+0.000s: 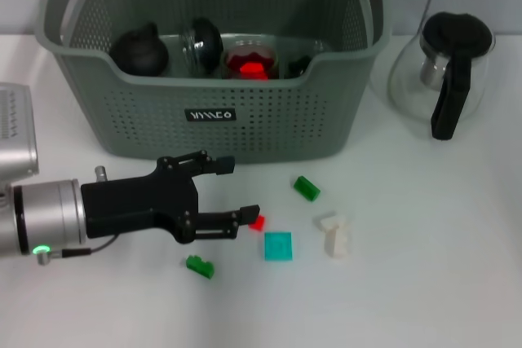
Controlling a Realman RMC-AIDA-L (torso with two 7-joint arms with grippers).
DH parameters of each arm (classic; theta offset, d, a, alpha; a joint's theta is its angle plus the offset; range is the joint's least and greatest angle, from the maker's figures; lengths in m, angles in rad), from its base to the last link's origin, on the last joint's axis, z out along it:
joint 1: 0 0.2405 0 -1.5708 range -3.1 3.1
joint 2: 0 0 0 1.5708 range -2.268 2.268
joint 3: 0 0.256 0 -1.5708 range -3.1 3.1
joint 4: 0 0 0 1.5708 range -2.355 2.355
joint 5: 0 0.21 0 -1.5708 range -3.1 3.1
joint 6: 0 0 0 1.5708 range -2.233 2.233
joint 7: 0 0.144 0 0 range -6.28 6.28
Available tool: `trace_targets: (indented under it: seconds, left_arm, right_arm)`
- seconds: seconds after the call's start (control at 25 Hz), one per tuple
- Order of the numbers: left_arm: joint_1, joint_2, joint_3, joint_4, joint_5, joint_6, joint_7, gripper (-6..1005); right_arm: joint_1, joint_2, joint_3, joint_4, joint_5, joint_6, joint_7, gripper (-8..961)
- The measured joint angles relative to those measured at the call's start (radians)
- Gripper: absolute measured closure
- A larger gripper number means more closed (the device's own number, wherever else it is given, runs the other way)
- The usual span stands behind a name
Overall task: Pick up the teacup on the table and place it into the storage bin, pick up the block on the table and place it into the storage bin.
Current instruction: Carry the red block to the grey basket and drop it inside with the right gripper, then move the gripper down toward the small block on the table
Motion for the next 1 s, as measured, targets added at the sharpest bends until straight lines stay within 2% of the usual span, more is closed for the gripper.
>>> trace_targets:
  seconds: [0.16,0.36,0.52,0.64,0.72,0.84,1.0]
  left_arm:
    - [-0.003,0.000,0.000,0.000,-0.001,0.001,-0.003,150]
    - [-0.005,0.000,0.000,0.000,-0.001,-0.003,-0.001,150]
    - [-0.005,0.000,-0.001,-0.001,-0.001,-0.003,-0.001,150]
    - [-0.004,0.000,-0.001,-0.001,-0.001,-0.004,0.000,151]
    - [-0.004,0.001,-0.001,-0.001,-0.001,-0.003,0.000,151]
    - [-0.004,0.002,-0.002,-0.001,-0.001,-0.005,0.002,151]
    - [-0.004,0.002,-0.002,-0.001,-0.001,-0.005,0.002,151]
  right_arm:
    - [-0.011,0.011,-0.019,0.020,0.000,0.041,-0.032,673]
    - [-0.019,0.012,-0.035,0.021,0.000,0.064,-0.032,560]
    - [-0.049,0.024,-0.031,-0.051,0.023,0.036,-0.050,459]
    - [-0.138,0.049,-0.026,-0.248,0.095,-0.085,-0.077,383]
    - [-0.209,0.058,-0.025,-0.380,0.164,-0.186,-0.082,332]
    - [-0.345,0.060,-0.030,-0.600,0.293,-0.403,-0.080,232]
    - [-0.491,0.063,-0.033,-0.793,0.335,-0.653,-0.055,108]
